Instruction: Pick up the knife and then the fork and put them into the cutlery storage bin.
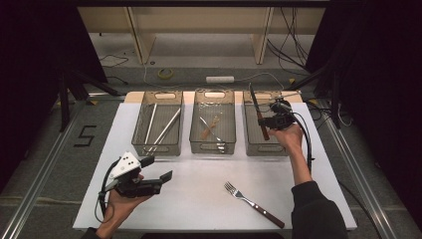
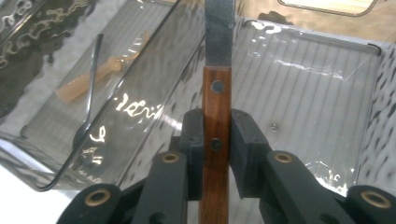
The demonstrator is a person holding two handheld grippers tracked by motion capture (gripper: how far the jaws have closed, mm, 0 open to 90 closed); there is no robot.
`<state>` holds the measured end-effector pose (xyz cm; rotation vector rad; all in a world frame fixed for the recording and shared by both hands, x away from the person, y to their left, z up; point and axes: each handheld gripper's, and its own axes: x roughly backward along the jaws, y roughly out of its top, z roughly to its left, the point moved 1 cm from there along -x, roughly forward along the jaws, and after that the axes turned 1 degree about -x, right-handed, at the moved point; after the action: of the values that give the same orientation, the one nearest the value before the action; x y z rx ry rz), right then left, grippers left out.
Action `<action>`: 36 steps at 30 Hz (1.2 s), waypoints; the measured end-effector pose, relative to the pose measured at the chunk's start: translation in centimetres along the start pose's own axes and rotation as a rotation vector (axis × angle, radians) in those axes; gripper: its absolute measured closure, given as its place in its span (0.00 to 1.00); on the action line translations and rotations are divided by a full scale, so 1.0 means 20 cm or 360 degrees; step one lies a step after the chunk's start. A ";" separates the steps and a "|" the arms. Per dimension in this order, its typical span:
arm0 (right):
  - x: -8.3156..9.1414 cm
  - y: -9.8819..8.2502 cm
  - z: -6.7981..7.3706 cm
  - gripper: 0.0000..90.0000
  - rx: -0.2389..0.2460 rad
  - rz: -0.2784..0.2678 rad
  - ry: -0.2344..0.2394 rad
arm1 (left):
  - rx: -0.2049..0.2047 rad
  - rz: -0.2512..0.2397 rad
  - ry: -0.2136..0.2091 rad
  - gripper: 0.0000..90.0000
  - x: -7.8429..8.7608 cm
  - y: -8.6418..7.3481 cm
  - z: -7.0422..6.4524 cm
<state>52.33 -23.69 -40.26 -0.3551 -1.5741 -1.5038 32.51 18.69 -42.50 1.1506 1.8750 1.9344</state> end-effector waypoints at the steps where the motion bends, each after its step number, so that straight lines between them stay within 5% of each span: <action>1: 0.00 0.00 0.00 0.86 -0.0002 0.0003 -0.0005 | 0.0000 0.0000 0.0000 0.19 0.00 0.00 0.00; 26: -0.10 -0.06 -0.02 0.85 -0.0100 0.0141 -0.0047 | -0.0009 0.0004 0.0002 0.19 0.00 0.00 0.00; 36: -0.07 -0.05 -0.01 0.68 -0.0083 0.0128 0.0023 | -0.0012 0.0005 0.0001 0.19 0.00 0.00 0.00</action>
<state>52.49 -23.57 -41.92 -0.4314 -1.4944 -1.4842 32.43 18.74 -42.47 1.1513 1.8661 1.9420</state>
